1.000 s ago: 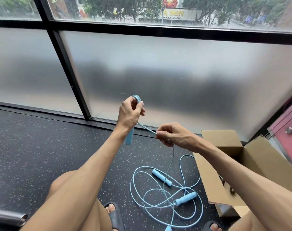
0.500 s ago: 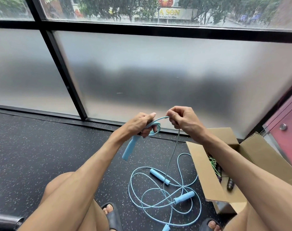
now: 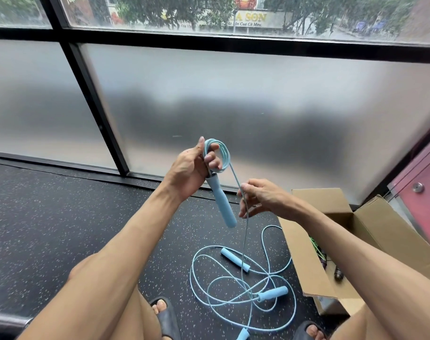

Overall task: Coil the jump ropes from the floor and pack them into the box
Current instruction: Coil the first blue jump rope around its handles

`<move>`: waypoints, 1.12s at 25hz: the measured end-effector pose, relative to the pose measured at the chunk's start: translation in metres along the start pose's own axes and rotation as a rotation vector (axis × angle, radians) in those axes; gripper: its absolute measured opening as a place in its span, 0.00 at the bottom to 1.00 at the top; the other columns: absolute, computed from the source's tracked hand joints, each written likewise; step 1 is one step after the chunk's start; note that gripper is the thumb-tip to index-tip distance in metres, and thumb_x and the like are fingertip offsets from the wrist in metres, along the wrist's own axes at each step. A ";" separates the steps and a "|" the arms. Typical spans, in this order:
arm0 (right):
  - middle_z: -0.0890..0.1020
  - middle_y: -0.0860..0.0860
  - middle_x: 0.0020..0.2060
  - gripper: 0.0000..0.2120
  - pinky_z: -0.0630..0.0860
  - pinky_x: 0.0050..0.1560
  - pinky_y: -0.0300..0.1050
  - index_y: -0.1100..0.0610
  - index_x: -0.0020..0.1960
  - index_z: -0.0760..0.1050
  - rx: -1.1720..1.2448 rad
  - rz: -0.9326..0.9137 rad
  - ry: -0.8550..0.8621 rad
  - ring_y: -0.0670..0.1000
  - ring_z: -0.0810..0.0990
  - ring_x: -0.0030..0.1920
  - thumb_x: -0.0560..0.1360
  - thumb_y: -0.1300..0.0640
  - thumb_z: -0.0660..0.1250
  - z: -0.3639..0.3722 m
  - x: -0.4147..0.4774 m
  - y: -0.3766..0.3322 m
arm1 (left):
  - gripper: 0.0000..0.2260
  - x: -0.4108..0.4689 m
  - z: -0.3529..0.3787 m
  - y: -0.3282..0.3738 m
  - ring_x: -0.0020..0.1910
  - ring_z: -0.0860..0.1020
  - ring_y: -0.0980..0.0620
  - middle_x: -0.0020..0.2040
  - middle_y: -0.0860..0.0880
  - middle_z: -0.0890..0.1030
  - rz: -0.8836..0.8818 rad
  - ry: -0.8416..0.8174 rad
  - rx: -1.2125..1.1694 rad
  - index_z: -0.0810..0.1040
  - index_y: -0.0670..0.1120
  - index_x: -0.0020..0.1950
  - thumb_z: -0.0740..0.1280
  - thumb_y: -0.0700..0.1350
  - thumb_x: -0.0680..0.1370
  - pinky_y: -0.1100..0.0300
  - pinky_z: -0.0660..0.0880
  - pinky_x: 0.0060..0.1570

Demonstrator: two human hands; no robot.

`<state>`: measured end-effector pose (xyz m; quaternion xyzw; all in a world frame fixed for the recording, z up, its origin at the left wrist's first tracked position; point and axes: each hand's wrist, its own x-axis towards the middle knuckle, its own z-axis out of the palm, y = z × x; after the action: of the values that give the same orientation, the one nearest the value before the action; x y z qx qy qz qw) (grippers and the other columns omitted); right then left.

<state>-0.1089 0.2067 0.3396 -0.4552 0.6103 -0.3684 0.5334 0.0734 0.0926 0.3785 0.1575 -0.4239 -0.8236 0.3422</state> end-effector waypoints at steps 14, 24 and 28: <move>0.81 0.58 0.36 0.06 0.78 0.35 0.47 0.62 0.47 0.76 -0.251 -0.043 -0.210 0.53 0.79 0.32 0.79 0.58 0.68 0.016 -0.008 -0.007 | 0.17 0.004 -0.011 -0.013 0.34 0.83 0.42 0.37 0.38 0.83 0.381 0.423 0.447 0.78 0.30 0.51 0.65 0.46 0.82 0.55 0.81 0.39; 0.72 0.52 0.29 0.14 0.67 0.31 0.42 0.65 0.50 0.82 -0.232 -0.308 -0.079 0.50 0.69 0.31 0.82 0.57 0.62 0.012 -0.016 -0.038 | 0.14 0.002 -0.008 -0.026 0.29 0.82 0.47 0.32 0.42 0.83 0.282 0.197 0.987 0.79 0.34 0.44 0.67 0.46 0.81 0.58 0.79 0.34; 0.70 0.54 0.28 0.12 0.64 0.28 0.42 0.68 0.48 0.81 -0.205 -0.395 0.165 0.53 0.65 0.30 0.82 0.61 0.62 -0.003 -0.012 -0.045 | 0.17 0.000 -0.003 -0.026 0.24 0.76 0.50 0.28 0.42 0.80 0.110 -0.002 1.018 0.80 0.35 0.43 0.62 0.47 0.83 0.64 0.72 0.28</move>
<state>-0.1043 0.2033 0.3862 -0.5858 0.5851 -0.4379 0.3503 0.0641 0.1018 0.3560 0.2809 -0.7793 -0.4937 0.2644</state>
